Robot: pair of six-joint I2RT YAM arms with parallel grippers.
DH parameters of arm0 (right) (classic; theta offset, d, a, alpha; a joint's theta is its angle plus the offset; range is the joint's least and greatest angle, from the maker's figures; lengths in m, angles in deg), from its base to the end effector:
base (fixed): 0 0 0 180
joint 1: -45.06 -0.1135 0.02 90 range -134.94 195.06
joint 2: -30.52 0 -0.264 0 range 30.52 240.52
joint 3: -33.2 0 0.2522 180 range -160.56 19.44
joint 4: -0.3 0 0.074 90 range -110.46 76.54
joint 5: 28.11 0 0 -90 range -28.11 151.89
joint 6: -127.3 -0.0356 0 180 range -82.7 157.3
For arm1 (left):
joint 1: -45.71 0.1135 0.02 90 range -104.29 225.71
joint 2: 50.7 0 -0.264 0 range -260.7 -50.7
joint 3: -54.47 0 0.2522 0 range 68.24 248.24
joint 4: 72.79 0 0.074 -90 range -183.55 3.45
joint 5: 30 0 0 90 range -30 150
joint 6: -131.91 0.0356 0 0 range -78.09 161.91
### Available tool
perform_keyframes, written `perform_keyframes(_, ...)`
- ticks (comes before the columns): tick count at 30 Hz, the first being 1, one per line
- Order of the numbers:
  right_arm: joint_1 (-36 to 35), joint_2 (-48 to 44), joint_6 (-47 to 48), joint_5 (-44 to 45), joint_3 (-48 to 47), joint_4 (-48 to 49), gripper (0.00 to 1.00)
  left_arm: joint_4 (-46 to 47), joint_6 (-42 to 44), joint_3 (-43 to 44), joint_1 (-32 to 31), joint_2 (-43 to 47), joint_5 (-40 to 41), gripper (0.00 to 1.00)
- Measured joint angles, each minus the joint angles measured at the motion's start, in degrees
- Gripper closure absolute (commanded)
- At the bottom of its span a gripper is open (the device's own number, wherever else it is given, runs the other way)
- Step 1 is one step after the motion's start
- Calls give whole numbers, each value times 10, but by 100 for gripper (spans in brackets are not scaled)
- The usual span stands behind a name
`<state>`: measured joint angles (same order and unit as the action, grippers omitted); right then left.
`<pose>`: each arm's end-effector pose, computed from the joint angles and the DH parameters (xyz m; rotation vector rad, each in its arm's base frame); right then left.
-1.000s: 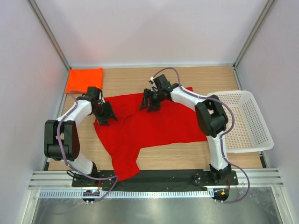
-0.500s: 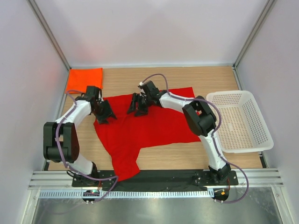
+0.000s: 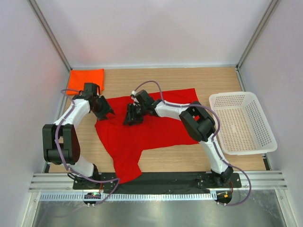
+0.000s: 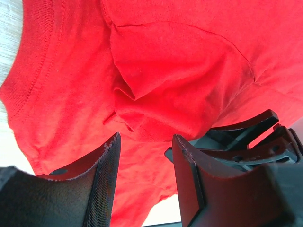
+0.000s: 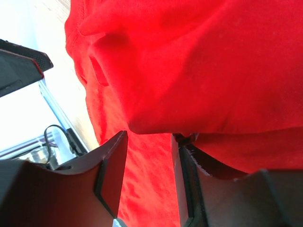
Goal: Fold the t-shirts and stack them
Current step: Fold the tshirt
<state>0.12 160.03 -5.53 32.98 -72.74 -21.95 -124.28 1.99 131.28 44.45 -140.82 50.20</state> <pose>0.3364 0.3600 0.1409 -0.3259 2.6435 1.2375 0.3122 -0.0129 0.2207 -0.8626 2.6185 -0.4379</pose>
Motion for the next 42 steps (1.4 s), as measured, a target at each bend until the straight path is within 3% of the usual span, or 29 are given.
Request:
perform_keyframes(4, -4, 3, 11, 13, -10, -6, 57, 0, -3, 0, 0, 0, -1, 51)
perform_keyframes(8, -5, 9, 29, 30, -36, -24, 85, -2, -2, 0, 2, 2, 6, 51)
perform_keyframes(13, -5, 29, 44, 43, -107, -43, 86, -3, -2, -4, 2, 18, 19, 51)
perform_keyframes(14, -4, 35, 46, 46, -123, -47, 85, -3, -2, -5, 2, 21, 22, 51)
perform_keyframes(17, 0, 82, 53, 51, -223, -59, 67, -3, -2, -7, 3, 26, 24, 50)
perform_keyframes(20, 6, 157, 61, 49, -356, -72, 60, -5, -2, -9, 3, 26, 25, 49)
perform_keyframes(23, 16, 200, 61, 46, -428, -85, 51, -8, 0, -9, 3, 26, 25, 49)
perform_keyframes(26, 28, 190, 66, 55, -406, -109, 46, -9, 11, -9, 2, 26, 25, 48)
perform_keyframes(31, 48, 101, 77, 78, -255, -141, 43, -13, 41, -4, -10, 24, 29, 55)
perform_keyframes(33, 55, 64, 83, 87, -208, -146, 46, -14, 47, 3, -20, 22, 30, 55)
perform_keyframes(34, 57, 47, 85, 89, -190, -147, 52, -15, 48, 7, -23, 21, 30, 55)
perform_keyframes(35, 57, 36, 85, 89, -180, -148, 64, -15, 49, 13, -26, 19, 29, 55)
perform_keyframes(36, 57, 24, 84, 88, -170, -142, 67, -16, 49, 16, -28, 19, 28, 55)
perform_keyframes(42, 45, -3, 58, 81, -110, -74, 73, -17, 46, 36, -28, 10, 20, 55)
